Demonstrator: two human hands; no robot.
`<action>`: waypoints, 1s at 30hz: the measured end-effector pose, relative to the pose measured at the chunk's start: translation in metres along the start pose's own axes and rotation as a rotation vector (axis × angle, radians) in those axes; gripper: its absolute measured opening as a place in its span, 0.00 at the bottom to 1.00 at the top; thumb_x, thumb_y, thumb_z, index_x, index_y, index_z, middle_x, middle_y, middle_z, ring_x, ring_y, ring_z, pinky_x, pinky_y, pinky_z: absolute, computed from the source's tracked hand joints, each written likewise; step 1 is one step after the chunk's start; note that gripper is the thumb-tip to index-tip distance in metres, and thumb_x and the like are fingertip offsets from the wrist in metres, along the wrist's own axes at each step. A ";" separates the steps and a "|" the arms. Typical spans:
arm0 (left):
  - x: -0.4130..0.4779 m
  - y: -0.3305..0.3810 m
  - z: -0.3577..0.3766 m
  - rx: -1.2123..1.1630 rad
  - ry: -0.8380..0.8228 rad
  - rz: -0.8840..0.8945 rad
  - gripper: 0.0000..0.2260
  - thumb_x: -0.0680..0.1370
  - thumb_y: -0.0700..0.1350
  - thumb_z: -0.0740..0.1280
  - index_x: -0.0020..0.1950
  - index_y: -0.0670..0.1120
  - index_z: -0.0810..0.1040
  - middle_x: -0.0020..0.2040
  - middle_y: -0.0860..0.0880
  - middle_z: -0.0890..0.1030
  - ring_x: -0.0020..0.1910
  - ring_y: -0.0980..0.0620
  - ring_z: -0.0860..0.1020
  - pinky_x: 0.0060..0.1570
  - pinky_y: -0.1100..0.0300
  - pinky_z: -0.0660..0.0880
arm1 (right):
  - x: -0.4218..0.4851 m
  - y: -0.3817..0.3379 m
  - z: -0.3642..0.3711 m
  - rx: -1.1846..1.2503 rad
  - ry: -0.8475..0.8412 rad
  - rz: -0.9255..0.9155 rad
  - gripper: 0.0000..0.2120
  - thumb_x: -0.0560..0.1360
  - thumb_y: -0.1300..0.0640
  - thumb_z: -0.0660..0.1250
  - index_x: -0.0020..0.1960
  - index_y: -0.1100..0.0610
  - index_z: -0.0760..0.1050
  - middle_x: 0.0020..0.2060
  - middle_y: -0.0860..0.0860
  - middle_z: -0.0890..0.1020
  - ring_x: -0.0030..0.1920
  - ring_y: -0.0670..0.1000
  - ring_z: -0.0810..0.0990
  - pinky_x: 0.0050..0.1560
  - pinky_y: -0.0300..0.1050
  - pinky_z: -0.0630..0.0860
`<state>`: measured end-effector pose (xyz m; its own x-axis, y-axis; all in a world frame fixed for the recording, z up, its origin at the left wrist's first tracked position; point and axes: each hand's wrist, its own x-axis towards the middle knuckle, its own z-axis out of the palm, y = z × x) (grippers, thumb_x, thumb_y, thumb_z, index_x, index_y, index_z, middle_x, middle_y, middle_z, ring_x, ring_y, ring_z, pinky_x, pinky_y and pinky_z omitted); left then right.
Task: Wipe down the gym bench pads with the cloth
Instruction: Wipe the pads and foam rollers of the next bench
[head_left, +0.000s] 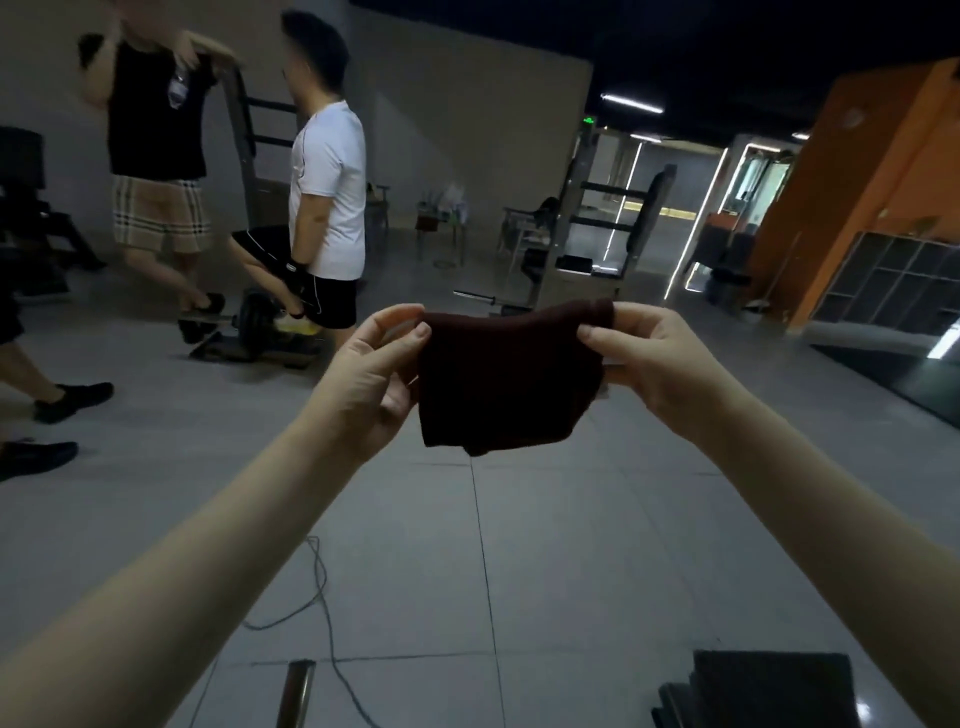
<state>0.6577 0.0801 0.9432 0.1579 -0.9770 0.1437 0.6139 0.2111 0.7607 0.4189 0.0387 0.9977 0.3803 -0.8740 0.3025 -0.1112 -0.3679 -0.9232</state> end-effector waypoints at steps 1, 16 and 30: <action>0.023 -0.004 0.003 0.029 0.015 0.043 0.08 0.75 0.36 0.66 0.51 0.47 0.77 0.42 0.51 0.83 0.40 0.55 0.83 0.39 0.62 0.80 | 0.022 0.010 -0.011 -0.011 0.008 -0.012 0.09 0.77 0.67 0.64 0.53 0.60 0.80 0.43 0.52 0.86 0.45 0.51 0.85 0.42 0.42 0.81; 0.220 0.020 -0.089 0.391 0.100 0.426 0.26 0.79 0.33 0.63 0.72 0.56 0.68 0.65 0.49 0.80 0.68 0.52 0.75 0.67 0.54 0.73 | 0.297 0.117 0.058 0.441 -0.182 -0.025 0.14 0.70 0.62 0.68 0.55 0.61 0.80 0.49 0.54 0.86 0.53 0.53 0.84 0.51 0.43 0.79; 0.306 0.104 -0.224 0.968 0.248 0.523 0.48 0.77 0.32 0.69 0.71 0.73 0.41 0.72 0.67 0.59 0.73 0.63 0.66 0.69 0.59 0.69 | 0.481 0.144 0.236 0.355 -0.542 -0.089 0.21 0.70 0.68 0.71 0.59 0.53 0.78 0.50 0.53 0.85 0.53 0.54 0.83 0.53 0.49 0.78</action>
<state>0.9435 -0.1900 0.9242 0.4356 -0.7193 0.5412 -0.4138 0.3739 0.8300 0.8029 -0.3596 0.9545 0.7933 -0.5272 0.3045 0.2167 -0.2229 -0.9504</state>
